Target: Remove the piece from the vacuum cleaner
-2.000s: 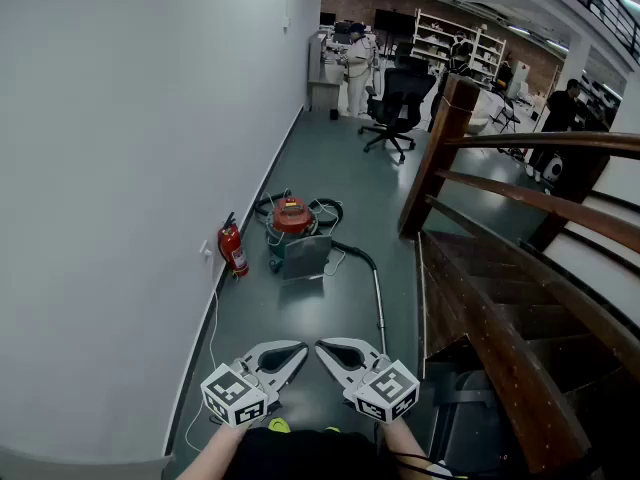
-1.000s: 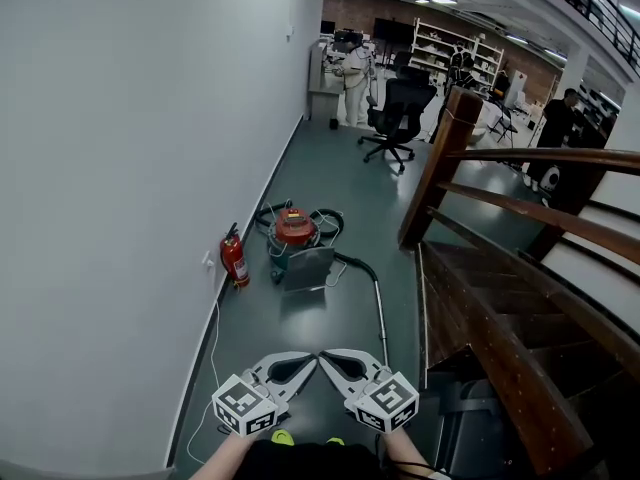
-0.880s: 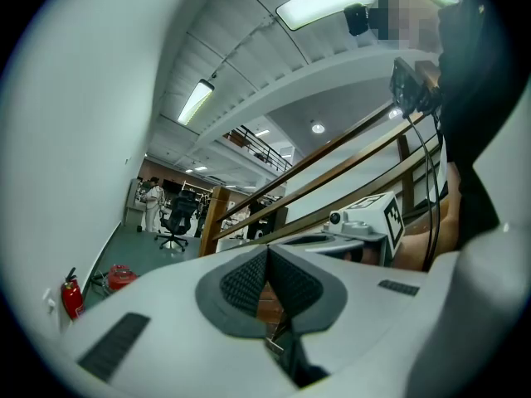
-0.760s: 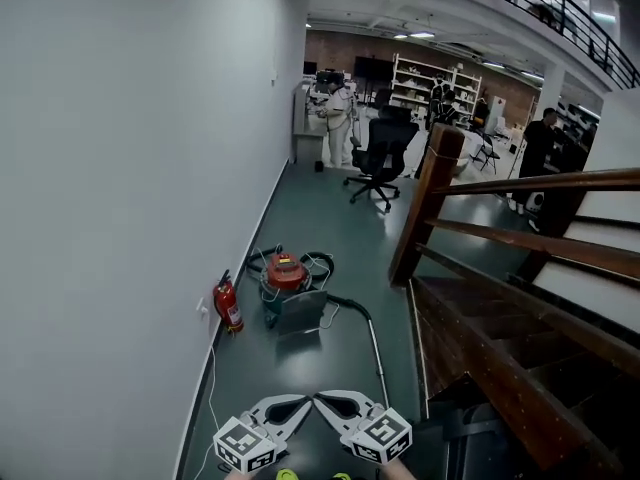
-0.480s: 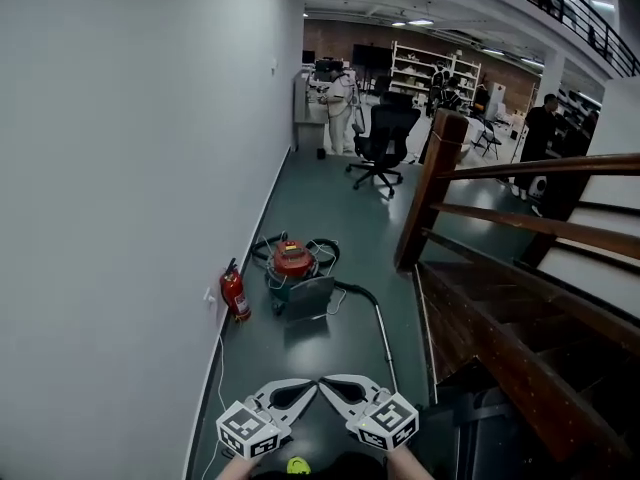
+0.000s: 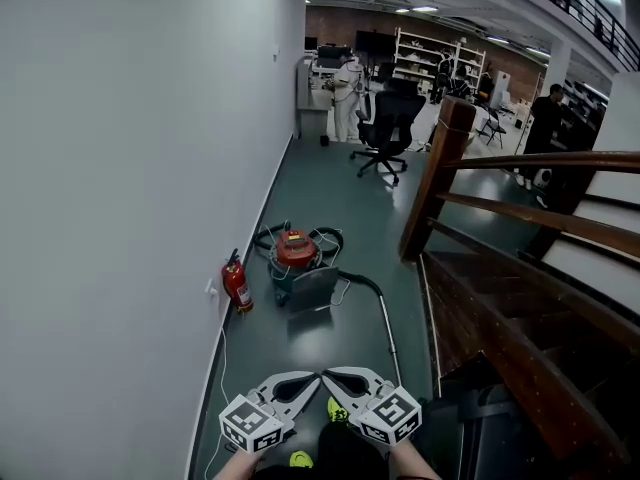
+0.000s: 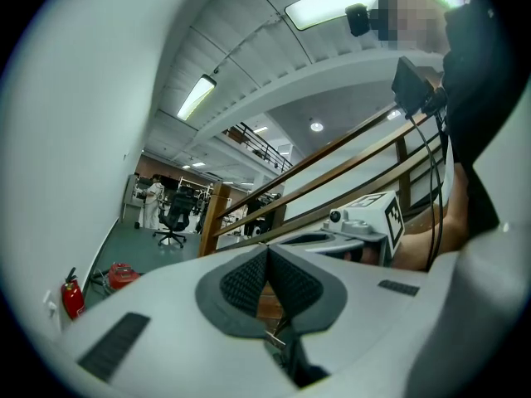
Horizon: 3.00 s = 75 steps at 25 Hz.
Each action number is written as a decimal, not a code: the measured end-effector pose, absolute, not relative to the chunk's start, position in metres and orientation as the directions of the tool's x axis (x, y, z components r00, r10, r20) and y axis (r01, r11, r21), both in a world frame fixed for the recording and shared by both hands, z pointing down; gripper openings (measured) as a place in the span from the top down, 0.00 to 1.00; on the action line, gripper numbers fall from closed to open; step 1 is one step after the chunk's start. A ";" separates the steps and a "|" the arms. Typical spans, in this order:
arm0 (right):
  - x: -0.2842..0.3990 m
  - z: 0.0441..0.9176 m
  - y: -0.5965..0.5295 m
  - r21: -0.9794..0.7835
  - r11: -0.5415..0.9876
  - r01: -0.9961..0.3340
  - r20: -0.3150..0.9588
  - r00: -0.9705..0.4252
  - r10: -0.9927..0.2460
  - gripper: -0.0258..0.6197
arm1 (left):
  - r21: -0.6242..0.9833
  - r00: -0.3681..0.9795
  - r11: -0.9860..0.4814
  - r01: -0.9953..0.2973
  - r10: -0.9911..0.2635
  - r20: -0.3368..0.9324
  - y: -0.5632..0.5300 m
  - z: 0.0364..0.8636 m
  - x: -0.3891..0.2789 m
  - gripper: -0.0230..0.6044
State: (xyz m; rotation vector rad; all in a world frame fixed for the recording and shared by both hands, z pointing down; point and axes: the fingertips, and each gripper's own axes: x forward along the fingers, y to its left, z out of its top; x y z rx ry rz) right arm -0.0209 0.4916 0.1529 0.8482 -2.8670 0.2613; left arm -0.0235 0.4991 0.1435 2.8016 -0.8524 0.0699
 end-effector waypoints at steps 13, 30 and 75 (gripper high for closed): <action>-0.007 0.165 0.406 -0.163 0.848 -0.504 0.201 -0.858 -0.472 0.93 | 0.210 0.791 -0.762 -0.612 -0.594 0.149 0.414 0.156 -0.009 0.95; 0.029 0.198 0.295 -0.240 0.878 -0.414 0.280 -0.896 -0.345 0.93 | 0.276 0.739 -0.686 -0.673 -0.639 0.212 0.302 0.188 0.028 0.95; 0.004 0.224 0.048 -0.240 0.862 -0.446 0.352 -0.868 -0.351 0.93 | 0.222 0.781 -0.759 -0.613 -0.540 0.314 0.055 0.210 0.006 0.95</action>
